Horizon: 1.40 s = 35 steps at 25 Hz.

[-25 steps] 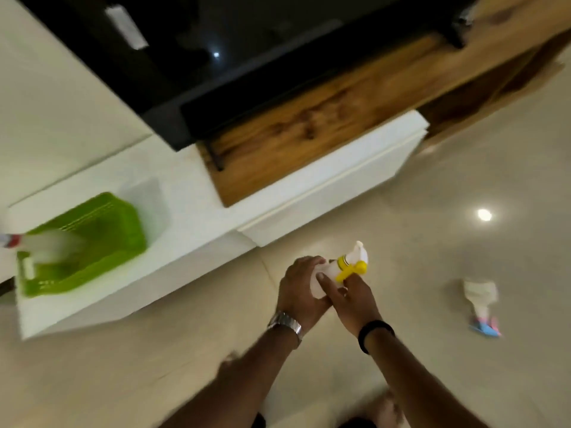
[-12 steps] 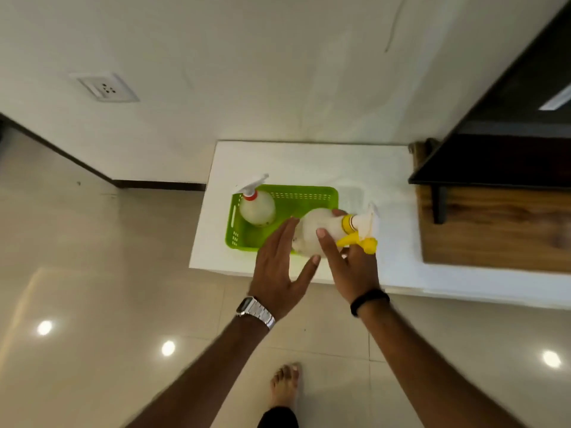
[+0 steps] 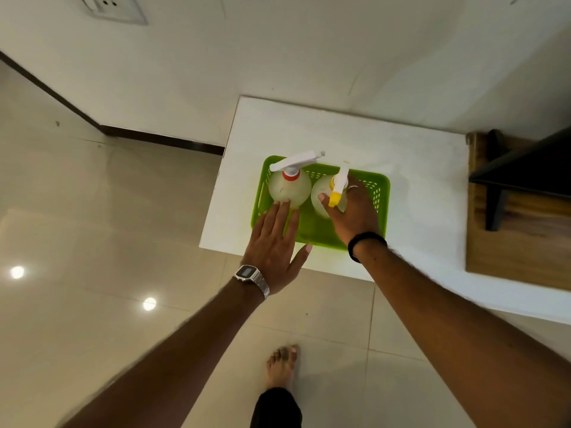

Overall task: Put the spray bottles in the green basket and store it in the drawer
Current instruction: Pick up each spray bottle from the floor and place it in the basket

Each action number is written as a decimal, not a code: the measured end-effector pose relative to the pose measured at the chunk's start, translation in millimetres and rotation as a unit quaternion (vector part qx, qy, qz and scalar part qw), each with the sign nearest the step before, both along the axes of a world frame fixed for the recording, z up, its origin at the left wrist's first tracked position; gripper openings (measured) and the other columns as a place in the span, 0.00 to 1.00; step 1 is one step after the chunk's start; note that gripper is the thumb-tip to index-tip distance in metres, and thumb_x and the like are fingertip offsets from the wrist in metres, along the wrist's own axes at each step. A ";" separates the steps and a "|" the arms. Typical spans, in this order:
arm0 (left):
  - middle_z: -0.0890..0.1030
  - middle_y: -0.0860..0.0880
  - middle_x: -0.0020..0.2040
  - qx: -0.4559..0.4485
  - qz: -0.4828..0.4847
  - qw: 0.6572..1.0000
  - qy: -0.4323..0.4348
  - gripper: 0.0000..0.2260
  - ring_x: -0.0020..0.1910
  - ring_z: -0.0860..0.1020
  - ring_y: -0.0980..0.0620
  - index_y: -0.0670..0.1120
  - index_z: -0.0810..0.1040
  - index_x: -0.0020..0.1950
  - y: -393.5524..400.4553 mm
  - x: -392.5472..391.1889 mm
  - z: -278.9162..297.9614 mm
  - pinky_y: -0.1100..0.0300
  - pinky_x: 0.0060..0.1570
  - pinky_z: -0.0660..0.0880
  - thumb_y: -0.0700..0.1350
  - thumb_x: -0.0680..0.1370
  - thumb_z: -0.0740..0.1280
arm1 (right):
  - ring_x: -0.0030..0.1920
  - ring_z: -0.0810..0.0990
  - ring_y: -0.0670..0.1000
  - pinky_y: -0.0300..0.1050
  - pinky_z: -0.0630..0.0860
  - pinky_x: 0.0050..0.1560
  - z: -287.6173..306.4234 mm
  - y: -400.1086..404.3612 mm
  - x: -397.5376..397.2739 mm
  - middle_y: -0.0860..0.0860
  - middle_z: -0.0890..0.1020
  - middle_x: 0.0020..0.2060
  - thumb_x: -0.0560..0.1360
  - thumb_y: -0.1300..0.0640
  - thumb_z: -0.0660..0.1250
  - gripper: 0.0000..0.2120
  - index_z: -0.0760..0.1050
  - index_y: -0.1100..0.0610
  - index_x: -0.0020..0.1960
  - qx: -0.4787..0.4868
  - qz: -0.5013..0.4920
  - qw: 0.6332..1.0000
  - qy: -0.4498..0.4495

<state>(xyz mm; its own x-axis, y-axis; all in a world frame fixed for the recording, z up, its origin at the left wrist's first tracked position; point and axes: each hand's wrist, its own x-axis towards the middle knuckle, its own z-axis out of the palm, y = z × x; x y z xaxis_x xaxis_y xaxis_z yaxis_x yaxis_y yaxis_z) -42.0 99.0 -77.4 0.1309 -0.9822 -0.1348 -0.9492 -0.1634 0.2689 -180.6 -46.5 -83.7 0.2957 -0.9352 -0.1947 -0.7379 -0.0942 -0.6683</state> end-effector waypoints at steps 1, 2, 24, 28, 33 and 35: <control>0.59 0.41 0.81 -0.004 -0.009 1.000 -0.005 0.32 0.81 0.57 0.41 0.43 0.60 0.80 2.6 0.5 -3.1 0.44 0.77 0.58 0.62 0.81 0.52 | 0.61 0.76 0.59 0.52 0.75 0.58 -2.0 0.5 0.6 0.56 0.78 0.60 0.75 0.43 0.69 0.26 0.74 0.60 0.63 0.001 -0.019 1.000 -0.006; 0.58 0.41 0.81 -0.006 -0.017 1.000 -0.009 0.32 0.81 0.55 0.41 0.43 0.59 0.80 5.7 0.5 -6.1 0.44 0.77 0.58 0.62 0.81 0.53 | 0.60 0.77 0.59 0.50 0.74 0.57 -3.0 1.4 1.6 0.57 0.78 0.59 0.75 0.41 0.69 0.27 0.74 0.61 0.63 0.008 -0.037 0.999 -0.013; 0.54 0.40 0.82 0.104 -0.380 0.919 -0.017 0.36 0.80 0.58 0.39 0.43 0.55 0.81 66.3 -393.4 -4.9 0.42 0.72 0.68 0.57 0.78 0.61 | 0.80 0.49 0.56 0.60 0.55 0.76 -11.0 230.5 -446.6 0.55 0.52 0.81 0.80 0.48 0.59 0.33 0.50 0.52 0.80 0.071 -0.051 0.975 0.203; 0.46 0.45 0.83 0.146 -0.428 0.892 -0.013 0.37 0.82 0.51 0.42 0.45 0.46 0.83 78.6 -551.7 -30.6 0.47 0.75 0.62 0.58 0.79 0.57 | 0.81 0.47 0.57 0.61 0.52 0.76 -41.1 305.7 -604.7 0.55 0.48 0.81 0.79 0.48 0.60 0.36 0.46 0.51 0.81 0.167 -0.149 0.945 0.238; 0.45 0.45 0.83 0.143 -0.553 0.820 -0.030 0.37 0.83 0.48 0.44 0.45 0.44 0.83 106.6 -747.2 -78.1 0.48 0.77 0.59 0.57 0.80 0.57 | 0.81 0.47 0.56 0.62 0.52 0.76 -90.0 384.3 -780.8 0.54 0.49 0.81 0.79 0.48 0.60 0.36 0.46 0.50 0.81 0.231 -0.280 0.904 0.226; 0.43 0.45 0.83 0.140 -0.585 0.798 -0.040 0.37 0.83 0.46 0.44 0.45 0.42 0.82 117.0 -804.0 -103.7 0.48 0.77 0.59 0.57 0.80 0.56 | 0.80 0.49 0.56 0.61 0.54 0.75 -110.6 403.9 -828.1 0.54 0.51 0.81 0.78 0.48 0.60 0.35 0.48 0.50 0.81 0.239 -0.325 0.889 0.217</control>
